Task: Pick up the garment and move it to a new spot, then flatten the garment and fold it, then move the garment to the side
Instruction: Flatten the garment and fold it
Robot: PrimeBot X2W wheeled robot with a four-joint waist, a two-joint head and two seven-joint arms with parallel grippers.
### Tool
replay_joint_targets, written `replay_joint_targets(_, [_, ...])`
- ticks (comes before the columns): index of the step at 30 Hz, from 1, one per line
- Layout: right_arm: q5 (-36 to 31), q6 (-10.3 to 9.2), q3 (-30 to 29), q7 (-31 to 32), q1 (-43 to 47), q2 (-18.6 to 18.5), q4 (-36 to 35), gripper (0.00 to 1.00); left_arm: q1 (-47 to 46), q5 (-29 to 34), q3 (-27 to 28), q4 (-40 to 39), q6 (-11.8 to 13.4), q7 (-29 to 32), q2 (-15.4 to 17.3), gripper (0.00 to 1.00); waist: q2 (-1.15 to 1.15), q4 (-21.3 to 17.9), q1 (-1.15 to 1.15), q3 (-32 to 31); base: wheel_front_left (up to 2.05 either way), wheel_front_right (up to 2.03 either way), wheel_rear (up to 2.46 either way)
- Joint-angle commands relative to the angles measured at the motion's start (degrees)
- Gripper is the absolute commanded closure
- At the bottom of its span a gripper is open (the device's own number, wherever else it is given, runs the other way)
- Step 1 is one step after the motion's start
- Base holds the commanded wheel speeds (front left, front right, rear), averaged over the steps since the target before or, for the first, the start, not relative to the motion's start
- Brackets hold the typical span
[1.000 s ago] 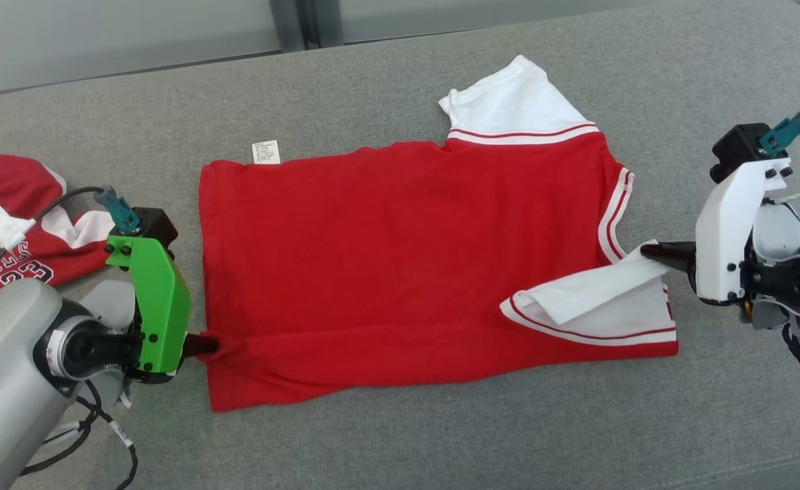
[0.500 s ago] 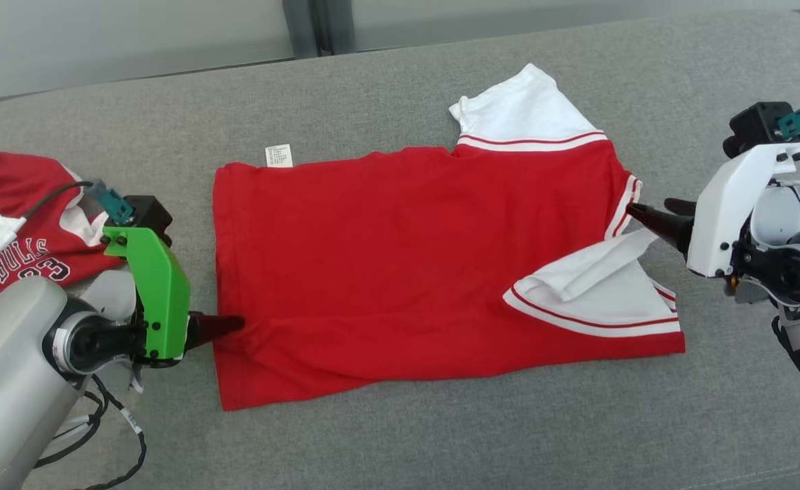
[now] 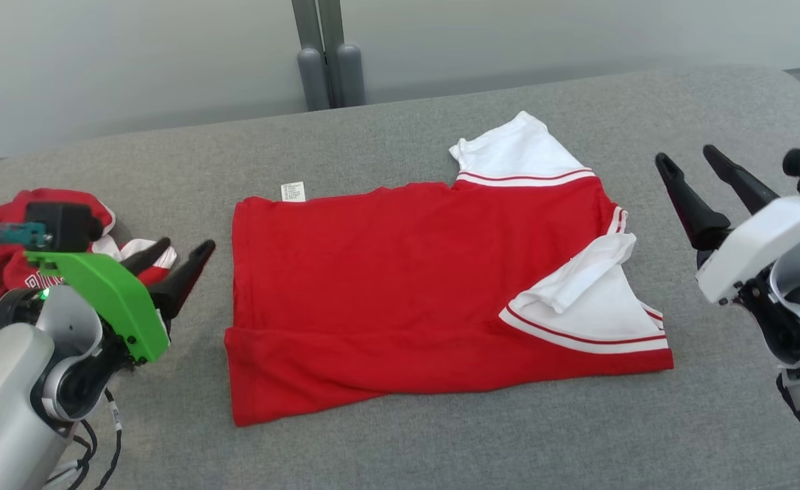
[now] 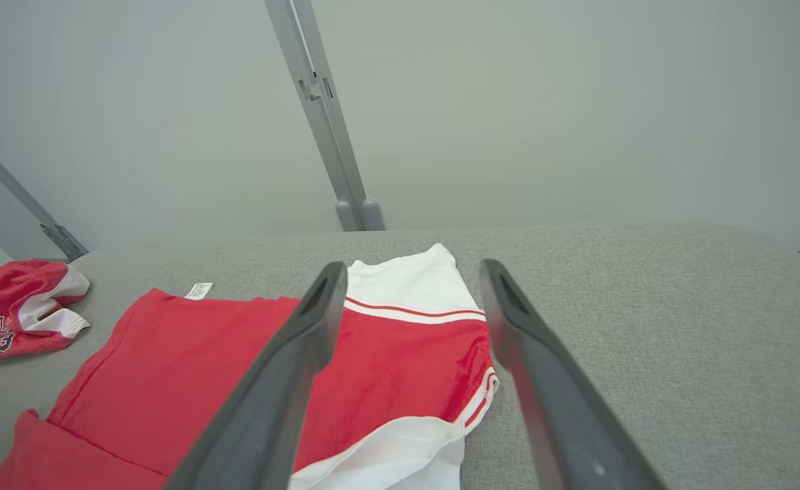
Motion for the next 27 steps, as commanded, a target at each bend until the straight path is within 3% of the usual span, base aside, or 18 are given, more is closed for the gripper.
replay_joint_targets(1, [-0.8,0.03,-0.8,-2.6,2.4,0.5,-0.6,0.0,2.4,1.0,1.3,-0.9,1.6,-4.1,0.3,0.0,0.0,0.1,0.0,-1.6,0.0,0.0,0.0])
replay_joint_targets(4, [-2.4,0.03,-2.4,-7.8,6.2,1.5,-1.7,0.0,6.6,3.8,3.0,-3.7,4.5,-12.4,0.6,0.0,0.0,0.1,0.0,-2.4,0.0,0.0,0.0])
replay_joint_targets(9, [-5.5,0.04,-4.4,-15.9,13.3,4.5,-2.3,0.0,15.6,7.9,5.4,-7.9,10.8,-26.6,-1.6,0.0,0.0,-0.1,0.0,-3.8,0.0,0.0,0.0])
replay_joint_targets(13, [-7.7,0.03,-5.9,-20.1,18.5,7.0,-1.7,0.0,21.8,12.9,8.2,-10.7,15.8,-29.3,-3.8,0.0,0.0,-0.1,0.0,-4.1,0.0,0.0,0.0])
replay_joint_targets(16, [-8.0,0.03,-5.7,-21.1,21.3,7.8,-0.7,0.0,27.3,18.2,14.0,-14.0,18.4,-29.4,-7.5,0.0,0.0,0.0,0.0,-4.2,0.0,0.0,0.0])
replay_joint_targets(21, [-8.2,0.03,-6.8,-21.8,24.3,8.9,1.1,0.0,35.7,25.1,19.5,-16.1,17.4,-29.4,-12.2,0.0,0.0,0.5,0.0,-3.5,0.0,0.0,0.0])
replay_joint_targets(27, [-7.6,0.03,-6.4,-19.5,22.3,8.5,5.9,0.0,37.1,26.4,17.0,-12.4,14.8,-26.6,-12.2,0.0,0.0,0.4,0.0,-2.8,0.0,0.0,0.0])
